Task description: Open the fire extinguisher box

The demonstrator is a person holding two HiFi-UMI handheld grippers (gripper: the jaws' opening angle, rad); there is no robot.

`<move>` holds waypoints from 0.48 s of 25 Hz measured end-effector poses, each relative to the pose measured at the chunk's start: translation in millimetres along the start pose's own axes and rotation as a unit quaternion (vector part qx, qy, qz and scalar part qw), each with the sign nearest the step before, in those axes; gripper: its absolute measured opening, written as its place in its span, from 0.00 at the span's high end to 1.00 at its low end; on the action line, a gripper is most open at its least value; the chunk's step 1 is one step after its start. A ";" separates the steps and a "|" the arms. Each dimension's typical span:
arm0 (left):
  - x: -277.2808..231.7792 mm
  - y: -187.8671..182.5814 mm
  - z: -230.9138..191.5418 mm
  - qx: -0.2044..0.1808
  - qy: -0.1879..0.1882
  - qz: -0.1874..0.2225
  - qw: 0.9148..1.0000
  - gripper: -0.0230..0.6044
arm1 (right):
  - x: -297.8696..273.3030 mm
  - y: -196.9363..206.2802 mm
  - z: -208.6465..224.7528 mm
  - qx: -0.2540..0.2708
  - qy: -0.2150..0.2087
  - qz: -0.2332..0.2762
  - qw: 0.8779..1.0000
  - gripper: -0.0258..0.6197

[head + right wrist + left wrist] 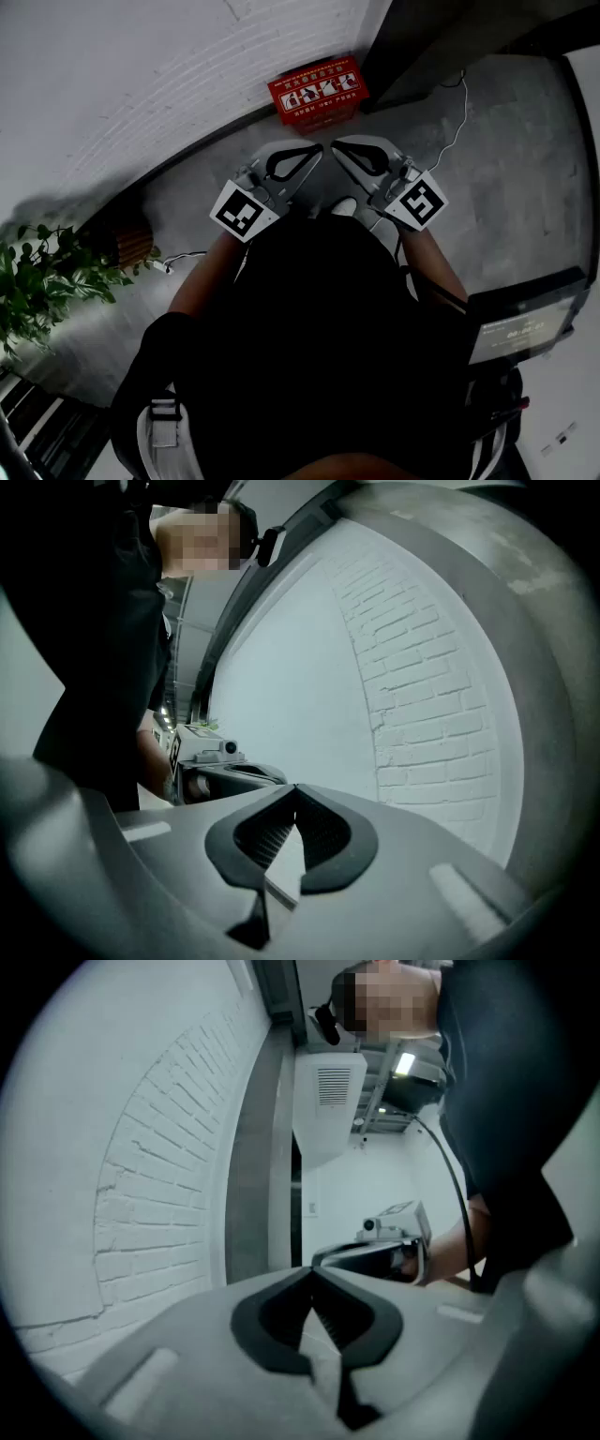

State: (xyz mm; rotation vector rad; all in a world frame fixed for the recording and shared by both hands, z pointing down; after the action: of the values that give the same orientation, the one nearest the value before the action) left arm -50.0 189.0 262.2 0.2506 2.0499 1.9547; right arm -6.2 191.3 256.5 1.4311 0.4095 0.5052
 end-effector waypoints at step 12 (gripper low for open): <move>-56.8 -3.3 27.9 -0.026 -0.031 -0.024 0.999 0.96 | 65.3 6.6 37.1 -0.020 -0.011 -0.003 1.000 0.95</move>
State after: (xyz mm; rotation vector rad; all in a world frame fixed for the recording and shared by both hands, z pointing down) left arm 12.9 196.6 263.4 0.2446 1.9448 1.9437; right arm 67.9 197.5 269.0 1.3960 0.3835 0.4893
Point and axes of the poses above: the fingertips, and each gripper's own axes: x backward along the fingers, z to its right, y out of its underside, the point moved 2 cm from there along x, backward along the fingers, and after that the axes turned 2 degrees about -y, right-handed, at the moved point
